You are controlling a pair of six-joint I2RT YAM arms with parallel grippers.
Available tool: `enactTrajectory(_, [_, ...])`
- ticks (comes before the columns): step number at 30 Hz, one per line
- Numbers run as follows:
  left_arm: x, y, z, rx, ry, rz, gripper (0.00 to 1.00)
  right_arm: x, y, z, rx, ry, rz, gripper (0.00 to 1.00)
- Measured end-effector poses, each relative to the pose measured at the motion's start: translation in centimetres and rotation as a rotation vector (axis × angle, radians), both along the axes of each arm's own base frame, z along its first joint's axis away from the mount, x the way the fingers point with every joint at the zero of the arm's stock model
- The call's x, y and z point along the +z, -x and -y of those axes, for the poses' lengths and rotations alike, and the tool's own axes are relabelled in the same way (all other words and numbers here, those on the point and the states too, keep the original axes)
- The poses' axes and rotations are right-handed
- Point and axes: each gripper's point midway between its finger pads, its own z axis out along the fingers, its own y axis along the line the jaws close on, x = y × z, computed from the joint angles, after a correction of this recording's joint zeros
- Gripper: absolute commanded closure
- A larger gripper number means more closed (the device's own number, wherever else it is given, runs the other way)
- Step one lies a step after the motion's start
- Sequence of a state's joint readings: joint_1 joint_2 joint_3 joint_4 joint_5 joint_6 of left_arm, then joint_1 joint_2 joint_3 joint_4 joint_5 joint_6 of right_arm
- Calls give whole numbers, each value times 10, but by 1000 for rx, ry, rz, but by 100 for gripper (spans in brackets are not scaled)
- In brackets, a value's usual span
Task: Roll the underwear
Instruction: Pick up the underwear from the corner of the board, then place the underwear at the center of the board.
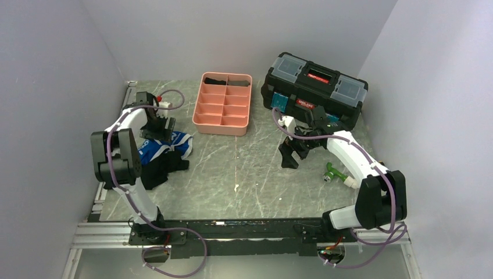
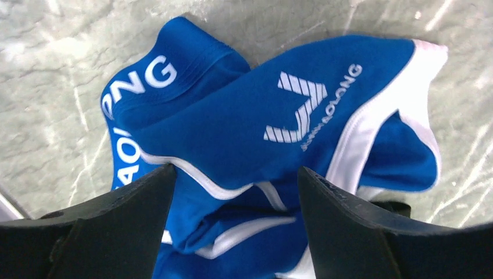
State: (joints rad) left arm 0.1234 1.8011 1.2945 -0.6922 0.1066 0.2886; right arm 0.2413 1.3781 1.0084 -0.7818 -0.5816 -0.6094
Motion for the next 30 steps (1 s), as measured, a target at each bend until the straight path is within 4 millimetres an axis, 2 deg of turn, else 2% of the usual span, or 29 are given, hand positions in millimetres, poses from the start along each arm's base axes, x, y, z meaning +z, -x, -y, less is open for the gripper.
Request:
enactTrajectory(2, [-12,-2,1,15,13,-23,42,-3,-1,0,0,2,-8,0])
enactTrajectory(4, [-19,-5,3,21,26,-27,64,-5,-1,0,0,3,-13,0])
enactTrajectory(6, [-22,-9,6,15,42,-20,96,-6,-1,-1,0,5,-20,0])
enactTrajectory(7, [-21,-12,8,-2,53,-11,100,-7,-1,-1,1,5,-21,0])
enactTrajectory(9, [-15,-19,12,-9,77,12,100,-7,-1,-1,-1,6,-25,0])
enactTrajectory(12, [9,-35,25,-46,146,84,100,-8,0,-1,0,6,-28,0])
enactTrajectory(14, [37,-38,42,-98,210,148,100,-7,0,-2,1,6,-28,0])
enactTrajectory(16, [81,-35,70,-196,243,231,100,-5,-1,-2,0,5,-27,0])
enactTrajectory(17, [101,-31,89,-259,248,273,98,-3,-2,-3,-1,4,-22,0])
enactTrajectory(19, [149,-14,145,-439,257,376,89,3,-7,-3,-7,2,-7,0])
enactTrajectory(21, [186,17,210,-644,290,454,55,9,-13,-3,-22,5,13,0])
enactTrajectory(23, [207,55,265,-831,332,488,31,15,-19,-1,-44,16,39,0])
enactTrajectory(24, [212,74,287,-902,349,487,19,17,-23,1,-57,24,54,0])
enactTrajectory(25, [213,85,299,-943,354,483,13,19,-26,3,-72,34,68,0])
enactTrajectory(27, [205,95,308,-973,331,453,10,21,-31,8,-102,52,90,0])
enactTrajectory(30, [178,76,292,-898,217,411,8,23,-39,17,-150,71,118,0])
